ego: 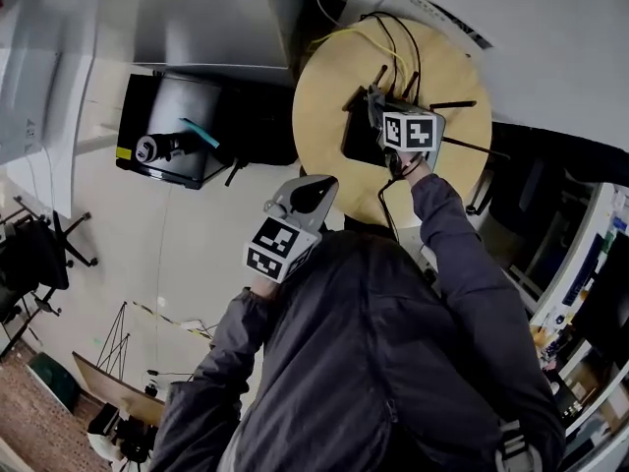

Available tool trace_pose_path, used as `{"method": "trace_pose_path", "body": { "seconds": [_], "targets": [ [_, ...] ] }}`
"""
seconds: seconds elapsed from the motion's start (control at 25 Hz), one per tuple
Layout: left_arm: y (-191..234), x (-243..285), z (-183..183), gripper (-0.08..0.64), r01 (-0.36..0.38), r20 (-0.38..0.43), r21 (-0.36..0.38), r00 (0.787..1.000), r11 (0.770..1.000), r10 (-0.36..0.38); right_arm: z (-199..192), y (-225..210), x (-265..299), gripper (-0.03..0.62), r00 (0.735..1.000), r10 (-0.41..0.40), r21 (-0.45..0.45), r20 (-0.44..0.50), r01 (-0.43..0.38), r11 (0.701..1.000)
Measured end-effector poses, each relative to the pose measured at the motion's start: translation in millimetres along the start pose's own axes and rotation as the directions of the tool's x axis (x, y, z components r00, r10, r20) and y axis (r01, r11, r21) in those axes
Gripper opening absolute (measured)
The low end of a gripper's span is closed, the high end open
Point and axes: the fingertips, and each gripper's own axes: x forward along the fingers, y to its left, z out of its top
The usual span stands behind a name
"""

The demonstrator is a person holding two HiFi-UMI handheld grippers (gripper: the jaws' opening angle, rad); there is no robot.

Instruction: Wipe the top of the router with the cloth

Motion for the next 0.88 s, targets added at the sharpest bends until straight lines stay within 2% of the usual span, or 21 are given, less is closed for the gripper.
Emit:
{"method": "trace_pose_path", "body": {
  "seconds": [0.28,0.6,0.8,0.88],
  "targets": [
    [-4.5,6.5,6.5,0.0,0.064,-0.01,0.044,0.998,0.997,-0.064,-22.4,-64.6,-30.3,0.029,0.992,-0.126,0.037,-0.002,0.126,0.991],
    [-9.0,11.3,1.8,0.0,0.102,-0.034,0.074,0.994,0.992,-0.1,-51.4,-144.0,-70.2,0.031,0.956,-0.294,0.093,-0.01,0.294,0.951],
    [-13.0,14.6,1.7,0.0,0.115,-0.043,0.088,0.993,0.989,-0.112,-54.9,-153.5,-74.8,0.031,0.945,-0.328,0.106,-0.014,0.327,0.939],
    [-13.3,13.8,1.0,0.0,0.114,-0.042,0.09,0.993,0.989,-0.111,-49.7,-147.6,-77.2,0.031,0.939,-0.344,0.12,0.011,0.34,0.933]
  ]
}}
